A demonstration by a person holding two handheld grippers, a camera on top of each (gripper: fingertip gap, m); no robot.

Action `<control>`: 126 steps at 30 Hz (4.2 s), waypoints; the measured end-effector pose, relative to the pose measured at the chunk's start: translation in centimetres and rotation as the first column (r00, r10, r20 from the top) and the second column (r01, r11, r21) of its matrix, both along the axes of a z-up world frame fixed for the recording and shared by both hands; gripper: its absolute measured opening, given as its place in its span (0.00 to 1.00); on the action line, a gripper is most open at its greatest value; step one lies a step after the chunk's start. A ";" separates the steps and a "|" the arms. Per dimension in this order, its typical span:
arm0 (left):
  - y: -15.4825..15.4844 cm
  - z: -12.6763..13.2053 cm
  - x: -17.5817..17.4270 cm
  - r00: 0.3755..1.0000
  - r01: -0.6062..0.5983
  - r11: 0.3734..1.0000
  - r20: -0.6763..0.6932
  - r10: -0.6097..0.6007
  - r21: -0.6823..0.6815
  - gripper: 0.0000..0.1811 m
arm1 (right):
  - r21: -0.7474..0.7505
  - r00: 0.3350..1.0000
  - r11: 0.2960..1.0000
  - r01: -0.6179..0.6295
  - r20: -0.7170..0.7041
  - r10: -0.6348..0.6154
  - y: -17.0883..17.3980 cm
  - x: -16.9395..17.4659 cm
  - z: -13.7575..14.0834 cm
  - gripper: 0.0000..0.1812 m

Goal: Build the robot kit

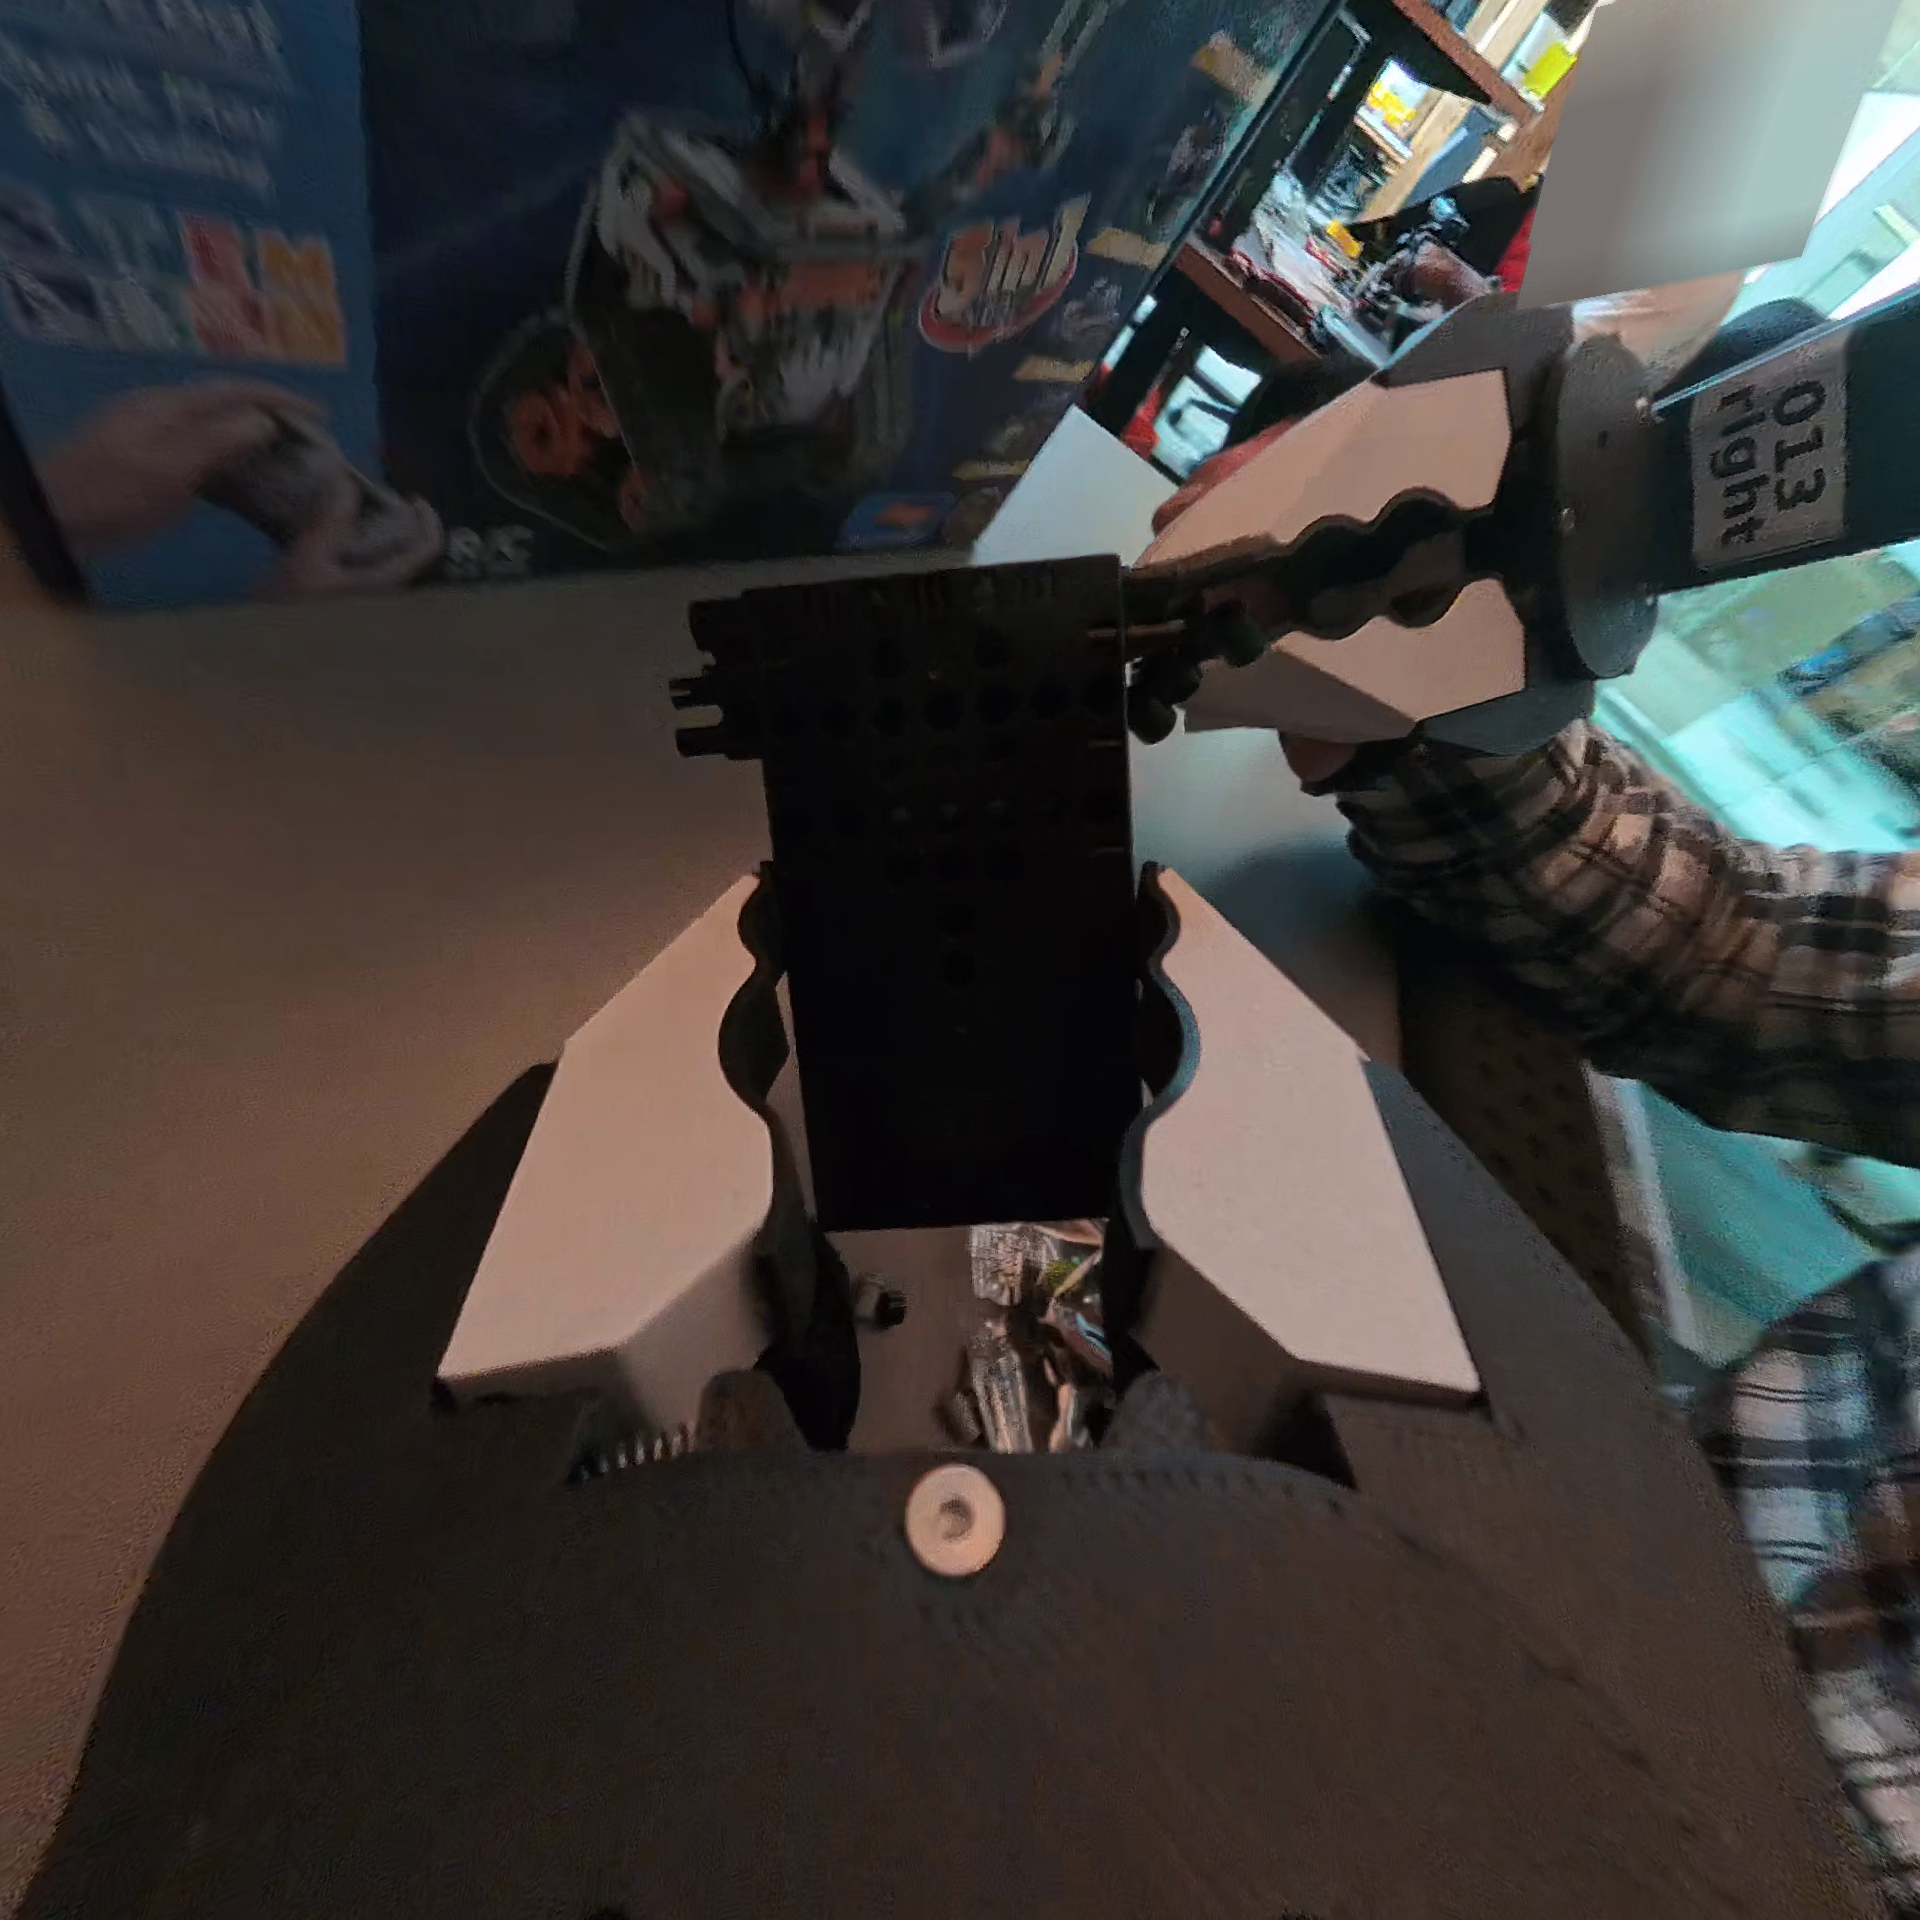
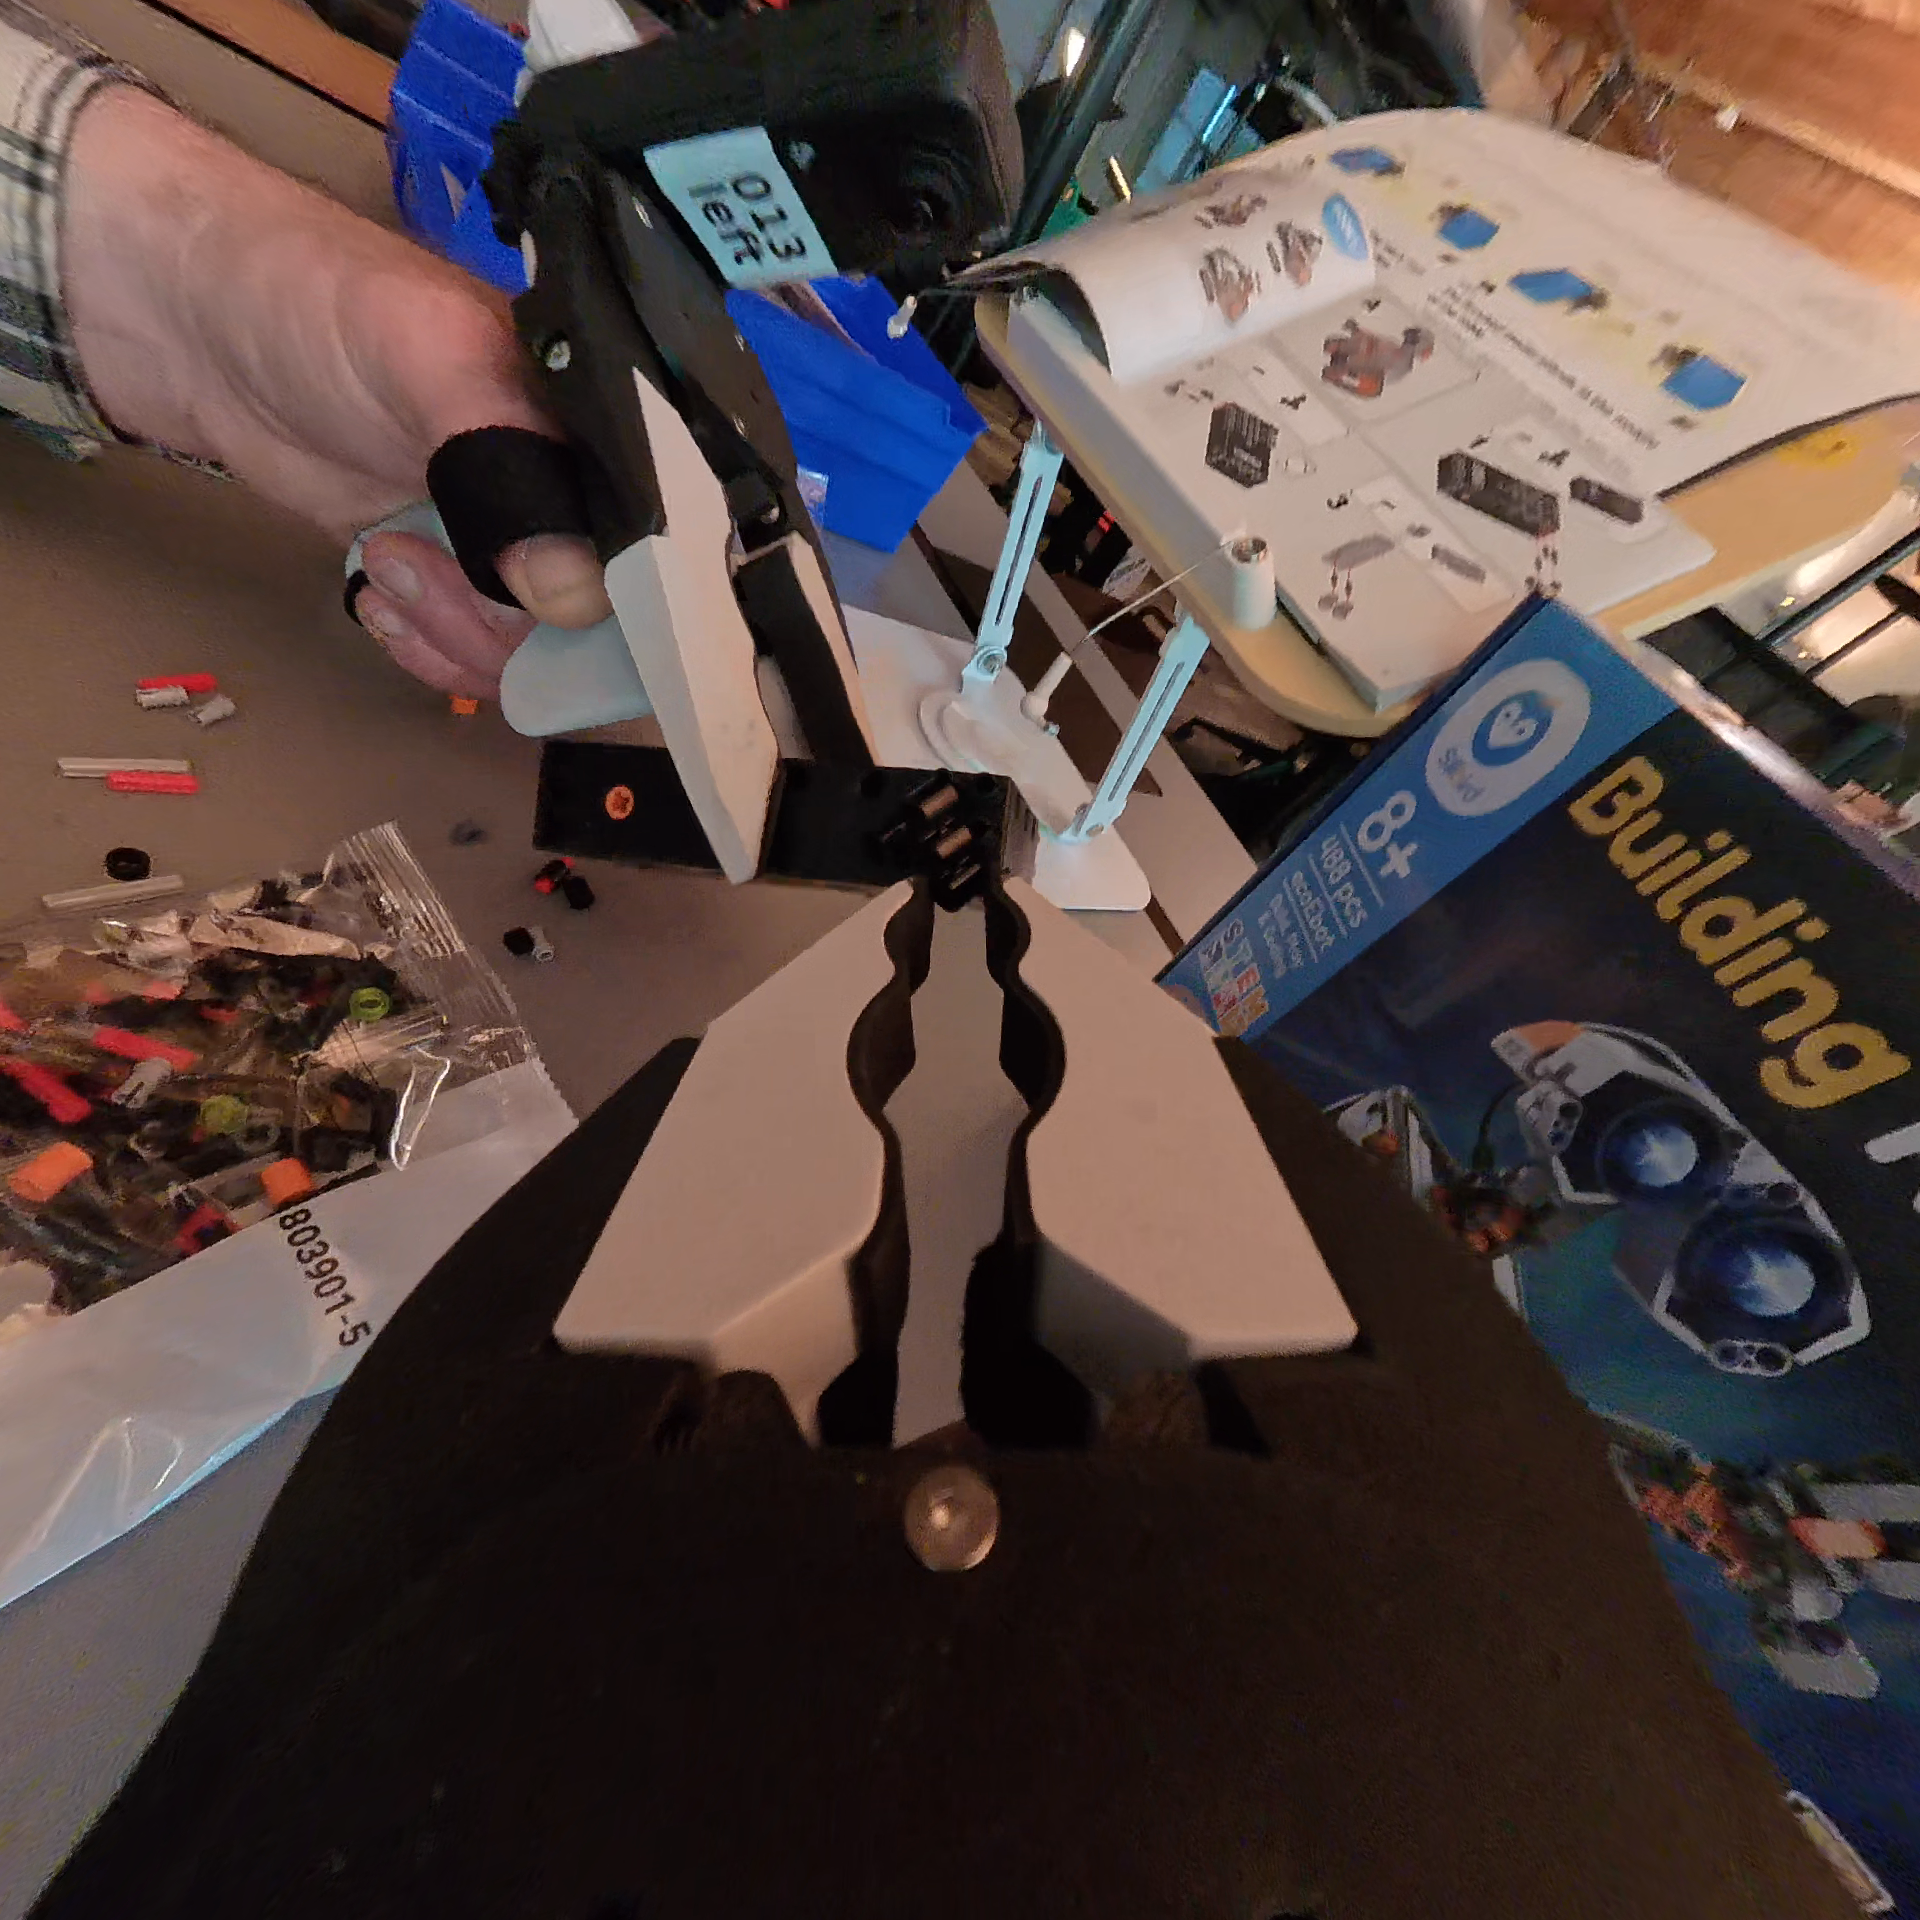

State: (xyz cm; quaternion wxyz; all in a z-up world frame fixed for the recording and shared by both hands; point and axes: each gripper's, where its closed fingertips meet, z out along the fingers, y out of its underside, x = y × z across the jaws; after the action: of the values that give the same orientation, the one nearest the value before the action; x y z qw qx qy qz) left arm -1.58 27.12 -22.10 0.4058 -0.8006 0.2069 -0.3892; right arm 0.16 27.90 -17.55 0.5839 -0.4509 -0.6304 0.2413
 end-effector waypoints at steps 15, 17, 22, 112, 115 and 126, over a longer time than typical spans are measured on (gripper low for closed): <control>1.0 -4.8 1.4 0.950 0.182 0.922 -0.183 -0.255 -0.340 0.36 | -0.380 0.989 0.920 0.100 0.138 -0.051 2.7 1.3 -3.7 0.04; 0.6 -4.9 1.6 0.929 0.222 0.902 -0.200 -0.311 -0.369 0.37 | -0.384 0.990 0.917 0.105 0.128 -0.060 2.7 1.1 -3.5 0.04; 0.2 -5.4 1.8 0.876 0.296 0.856 -0.237 -0.420 -0.425 0.40 | -0.406 0.984 0.901 0.152 0.153 -0.097 3.3 1.2 -3.7 0.04; 2.1 -9.6 -10.4 0.782 -0.268 0.962 -0.573 0.247 0.049 0.87 | -0.488 0.827 0.750 0.446 0.546 -0.136 3.1 7.6 -14.1 0.82; 2.1 -9.6 -10.4 0.782 -0.268 0.962 -0.573 0.247 0.049 0.87 | -0.491 0.834 0.745 0.451 0.529 -0.156 3.6 7.5 -14.1 0.85; 2.1 -9.6 -10.4 0.782 -0.268 0.962 -0.573 0.247 0.049 0.87 | -0.500 0.840 0.728 0.470 0.507 -0.195 3.7 7.4 -14.1 0.86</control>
State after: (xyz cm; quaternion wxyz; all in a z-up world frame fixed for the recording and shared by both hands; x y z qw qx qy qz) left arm -11.97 29.20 -31.69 0.3598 -0.9080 0.2013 -0.0745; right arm 7.52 31.58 -31.64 0.2924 -0.7623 -0.5356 0.2157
